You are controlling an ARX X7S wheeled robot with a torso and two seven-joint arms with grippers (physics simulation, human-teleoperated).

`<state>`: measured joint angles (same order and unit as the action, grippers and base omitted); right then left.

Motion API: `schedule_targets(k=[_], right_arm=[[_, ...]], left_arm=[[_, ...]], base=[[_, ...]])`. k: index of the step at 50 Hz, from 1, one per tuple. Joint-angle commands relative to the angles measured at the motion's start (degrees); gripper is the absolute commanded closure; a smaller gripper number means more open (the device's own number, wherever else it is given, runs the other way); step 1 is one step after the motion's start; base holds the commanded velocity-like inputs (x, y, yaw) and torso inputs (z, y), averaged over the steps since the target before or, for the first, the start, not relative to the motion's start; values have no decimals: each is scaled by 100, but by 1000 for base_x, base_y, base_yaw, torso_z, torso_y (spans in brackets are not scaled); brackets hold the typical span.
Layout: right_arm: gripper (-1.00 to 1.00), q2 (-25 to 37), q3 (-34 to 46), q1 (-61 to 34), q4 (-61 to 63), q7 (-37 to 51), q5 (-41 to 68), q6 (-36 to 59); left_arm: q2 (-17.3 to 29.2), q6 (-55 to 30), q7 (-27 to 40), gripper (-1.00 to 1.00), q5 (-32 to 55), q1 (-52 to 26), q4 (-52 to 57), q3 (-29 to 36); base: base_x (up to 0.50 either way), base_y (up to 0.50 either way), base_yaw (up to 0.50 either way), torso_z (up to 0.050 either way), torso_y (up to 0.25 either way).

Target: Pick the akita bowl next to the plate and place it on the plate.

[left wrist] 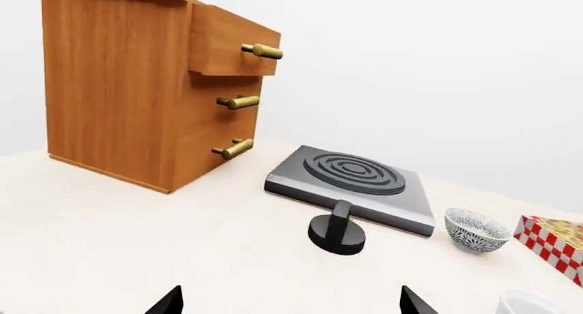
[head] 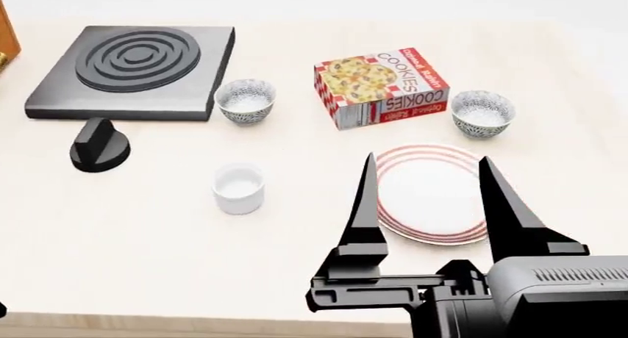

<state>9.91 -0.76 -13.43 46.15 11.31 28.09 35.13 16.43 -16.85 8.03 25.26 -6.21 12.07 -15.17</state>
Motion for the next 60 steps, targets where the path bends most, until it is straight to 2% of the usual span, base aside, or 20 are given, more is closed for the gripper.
schedule_targets(k=[1, 39, 41, 48, 60], right_arm=[[-100, 57, 13, -10, 14, 79, 64, 16], [-100, 206, 127, -4, -7, 269, 126, -68], [-100, 286, 279, -42, -7, 398, -146, 10], [-100, 336, 340, -27, 5, 260, -14, -49], [-100, 379, 394, -40, -38, 284, 23, -40]], left_arm=[[15, 21, 15, -100, 25, 12, 7, 10], [84, 70, 94, -100, 46, 31, 14, 83], [87, 69, 98, -100, 50, 31, 12, 86], [86, 142, 82, -100, 29, 35, -52, 108], [104, 156, 98, -100, 41, 39, -50, 127]], base=[[0, -367, 0, 0, 0], [0, -365, 0, 0, 0], [0, -109, 0, 0, 0], [51, 0, 0, 0, 0], [479, 0, 0, 0, 0]])
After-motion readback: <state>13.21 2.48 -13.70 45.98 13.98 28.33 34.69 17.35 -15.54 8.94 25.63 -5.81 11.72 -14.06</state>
